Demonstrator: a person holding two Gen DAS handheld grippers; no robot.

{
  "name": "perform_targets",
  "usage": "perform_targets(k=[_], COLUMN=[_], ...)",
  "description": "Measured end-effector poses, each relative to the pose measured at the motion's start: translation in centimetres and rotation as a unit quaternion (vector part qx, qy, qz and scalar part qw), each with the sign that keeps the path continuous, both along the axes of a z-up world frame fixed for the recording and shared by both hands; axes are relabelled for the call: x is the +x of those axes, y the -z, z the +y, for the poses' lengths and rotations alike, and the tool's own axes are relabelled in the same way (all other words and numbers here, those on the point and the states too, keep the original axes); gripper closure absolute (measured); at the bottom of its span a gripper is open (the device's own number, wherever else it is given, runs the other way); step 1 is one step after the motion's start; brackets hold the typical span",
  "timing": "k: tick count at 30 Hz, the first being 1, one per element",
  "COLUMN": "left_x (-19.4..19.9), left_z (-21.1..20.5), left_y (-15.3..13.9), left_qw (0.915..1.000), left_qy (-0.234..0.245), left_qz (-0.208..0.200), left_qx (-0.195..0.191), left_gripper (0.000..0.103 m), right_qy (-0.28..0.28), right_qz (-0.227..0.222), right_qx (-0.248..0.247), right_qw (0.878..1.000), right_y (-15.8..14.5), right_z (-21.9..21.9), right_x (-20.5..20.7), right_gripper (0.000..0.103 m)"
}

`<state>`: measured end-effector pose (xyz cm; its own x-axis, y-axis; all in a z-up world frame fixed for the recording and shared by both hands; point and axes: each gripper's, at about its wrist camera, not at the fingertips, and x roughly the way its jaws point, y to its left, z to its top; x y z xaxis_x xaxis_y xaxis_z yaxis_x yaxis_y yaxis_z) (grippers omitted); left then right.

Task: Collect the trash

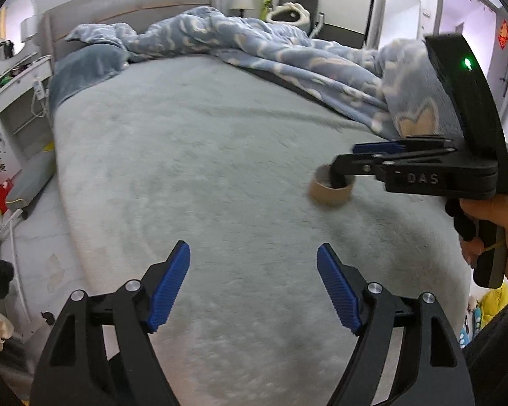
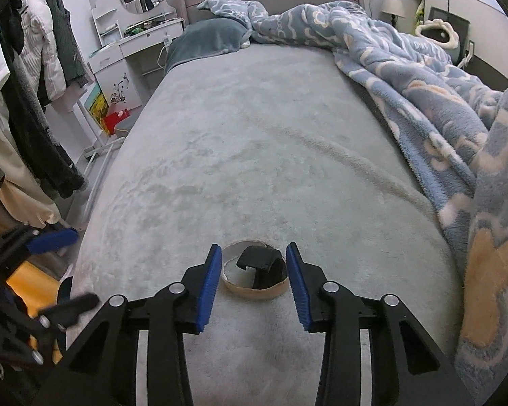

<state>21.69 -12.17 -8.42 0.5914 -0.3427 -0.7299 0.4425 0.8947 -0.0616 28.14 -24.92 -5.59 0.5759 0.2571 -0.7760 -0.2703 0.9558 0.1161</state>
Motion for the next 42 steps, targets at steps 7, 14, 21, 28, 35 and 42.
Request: perform_targets(k=[7,14,21,28,35,42], left_x=[0.7,1.8,3.0,4.8,5.8,5.9], left_z=[-3.9,-7.6,-9.3,-10.4,-11.2,-11.4], left_y=[1.0,1.9,2.4,3.7,4.1,4.2], left_qw=[0.9992,0.9977,0.9974,0.9977,0.9974,0.9967], left_qy=[0.036,0.063,0.062,0.05,0.049,0.045], left_qz=[0.005,0.005,0.002,0.024,0.03,0.034], left_qx=[-0.016,-0.025,-0.038,-0.04,-0.045,-0.058], left_gripper=[0.023,0.026,0.028,0.037,0.046,0.05], right_qy=[-0.008,-0.002,0.003,0.001,0.0,0.0], right_qz=[0.011,0.02,0.03,0.032,0.039,0.036], right_qx=[0.011,0.07,0.117,0.133,0.166,0.172], right_qw=[1.0,0.997,0.993,0.991,0.985,0.984], right_y=[0.5,0.4,0.3,0.3,0.8,0.6], right_z=[-0.5,-2.7,-4.7,-5.6,-6.5,-6.5], right_x=[1.0,1.5,1.2,0.9,1.0,1.1], right_gripper=[0.076,0.08,0.083,0.083,0.083,0.083])
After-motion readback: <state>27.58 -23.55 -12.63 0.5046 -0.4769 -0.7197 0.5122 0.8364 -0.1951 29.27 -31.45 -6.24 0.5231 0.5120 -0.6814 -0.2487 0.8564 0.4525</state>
